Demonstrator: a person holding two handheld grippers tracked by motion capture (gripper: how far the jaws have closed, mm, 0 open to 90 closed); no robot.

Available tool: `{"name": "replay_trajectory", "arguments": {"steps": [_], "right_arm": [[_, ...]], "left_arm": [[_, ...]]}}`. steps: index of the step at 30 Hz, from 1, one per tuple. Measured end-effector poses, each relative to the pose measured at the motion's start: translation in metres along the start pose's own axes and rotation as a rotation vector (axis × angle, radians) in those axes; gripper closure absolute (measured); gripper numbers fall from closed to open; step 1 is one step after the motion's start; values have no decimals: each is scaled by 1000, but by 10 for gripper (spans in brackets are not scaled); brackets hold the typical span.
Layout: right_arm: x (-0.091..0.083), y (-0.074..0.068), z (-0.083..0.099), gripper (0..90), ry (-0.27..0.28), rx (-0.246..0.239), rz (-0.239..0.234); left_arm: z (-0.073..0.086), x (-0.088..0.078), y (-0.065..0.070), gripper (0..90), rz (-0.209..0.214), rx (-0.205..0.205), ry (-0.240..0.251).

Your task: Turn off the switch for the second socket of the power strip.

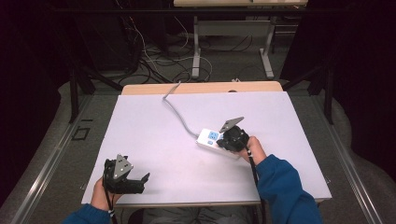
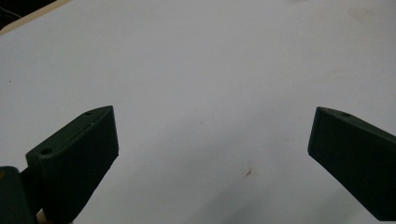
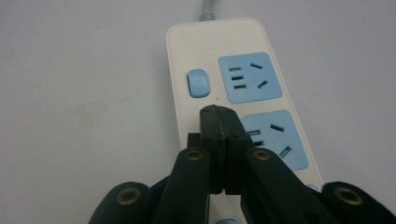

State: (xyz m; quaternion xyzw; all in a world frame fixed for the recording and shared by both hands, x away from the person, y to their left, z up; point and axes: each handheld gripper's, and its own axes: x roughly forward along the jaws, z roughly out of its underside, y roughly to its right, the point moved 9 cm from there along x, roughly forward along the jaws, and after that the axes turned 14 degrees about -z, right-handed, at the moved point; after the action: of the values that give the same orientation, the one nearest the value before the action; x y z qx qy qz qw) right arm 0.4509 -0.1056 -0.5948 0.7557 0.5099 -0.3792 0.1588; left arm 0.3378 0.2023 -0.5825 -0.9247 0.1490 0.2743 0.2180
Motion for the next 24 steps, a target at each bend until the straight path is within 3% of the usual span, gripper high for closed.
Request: {"name": "replay_trajectory", "arguments": {"steps": [4, 24], "right_arm": [[-1, -1, 1, 900, -10, 0, -17], [-1, 0, 1, 900, 2, 9, -15]], "left_arm": [[0, 0, 0, 15, 2, -1, 1], [0, 0, 0, 15, 0, 0, -1]]}}
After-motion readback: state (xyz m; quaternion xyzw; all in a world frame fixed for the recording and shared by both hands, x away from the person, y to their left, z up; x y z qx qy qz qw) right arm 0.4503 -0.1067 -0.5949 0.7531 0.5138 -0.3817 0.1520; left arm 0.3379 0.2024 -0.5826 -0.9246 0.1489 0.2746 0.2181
